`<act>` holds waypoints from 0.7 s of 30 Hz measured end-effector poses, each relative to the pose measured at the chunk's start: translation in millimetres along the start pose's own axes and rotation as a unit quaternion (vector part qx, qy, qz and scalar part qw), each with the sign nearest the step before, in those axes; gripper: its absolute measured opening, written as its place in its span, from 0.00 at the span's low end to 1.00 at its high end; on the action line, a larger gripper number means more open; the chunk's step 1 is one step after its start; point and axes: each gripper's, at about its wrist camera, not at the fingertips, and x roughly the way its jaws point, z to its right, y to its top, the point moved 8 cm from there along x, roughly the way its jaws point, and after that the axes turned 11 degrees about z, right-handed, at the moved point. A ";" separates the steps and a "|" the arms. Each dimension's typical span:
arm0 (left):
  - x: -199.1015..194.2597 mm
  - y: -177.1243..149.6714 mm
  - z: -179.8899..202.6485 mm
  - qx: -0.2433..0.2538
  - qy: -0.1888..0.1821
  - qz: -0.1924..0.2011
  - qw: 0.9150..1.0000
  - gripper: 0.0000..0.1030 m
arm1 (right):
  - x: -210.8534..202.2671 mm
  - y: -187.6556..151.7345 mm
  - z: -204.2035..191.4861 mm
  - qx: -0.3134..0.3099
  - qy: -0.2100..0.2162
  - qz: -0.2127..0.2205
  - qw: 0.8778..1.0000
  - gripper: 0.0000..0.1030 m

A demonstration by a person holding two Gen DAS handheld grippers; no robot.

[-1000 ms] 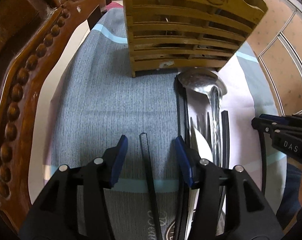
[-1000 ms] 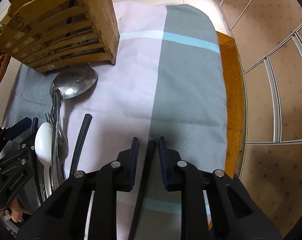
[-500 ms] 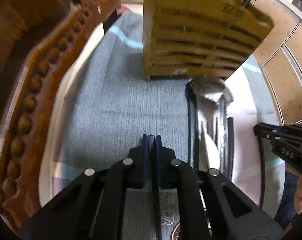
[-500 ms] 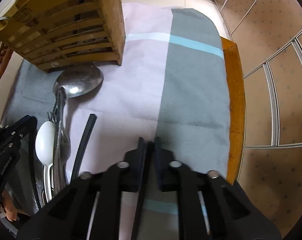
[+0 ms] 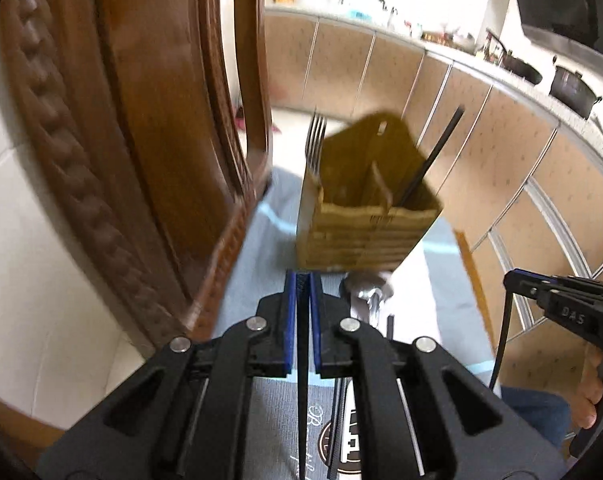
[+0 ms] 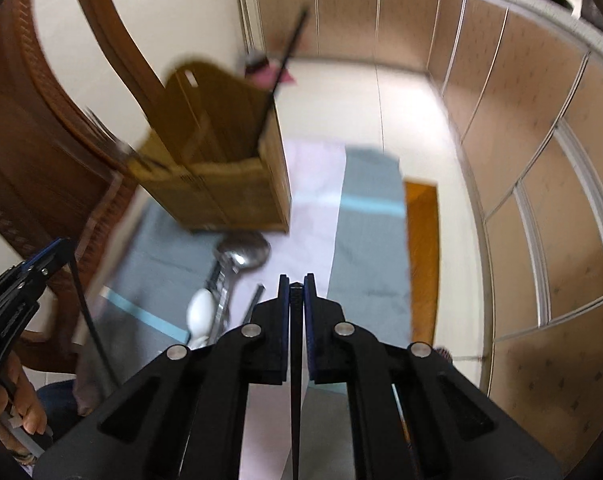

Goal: Organize utensils
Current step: 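Carry both chopsticks over the wooden holder, drop them in, open both grippers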

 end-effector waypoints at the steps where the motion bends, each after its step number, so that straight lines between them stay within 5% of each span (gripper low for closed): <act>1: -7.1 6.3 4.0 0.001 0.000 0.007 1.000 0.06 | -7.3 2.8 6.1 -0.001 0.002 0.009 1.000 0.07; 9: -67.5 45.4 17.1 -0.006 -0.009 0.106 0.994 0.06 | -74.8 32.7 -12.1 -0.008 0.025 0.112 0.993 0.07; 21: -108.9 120.8 30.2 -0.001 -0.018 0.179 0.984 0.06 | -138.5 105.5 -24.4 0.005 0.026 0.235 0.972 0.07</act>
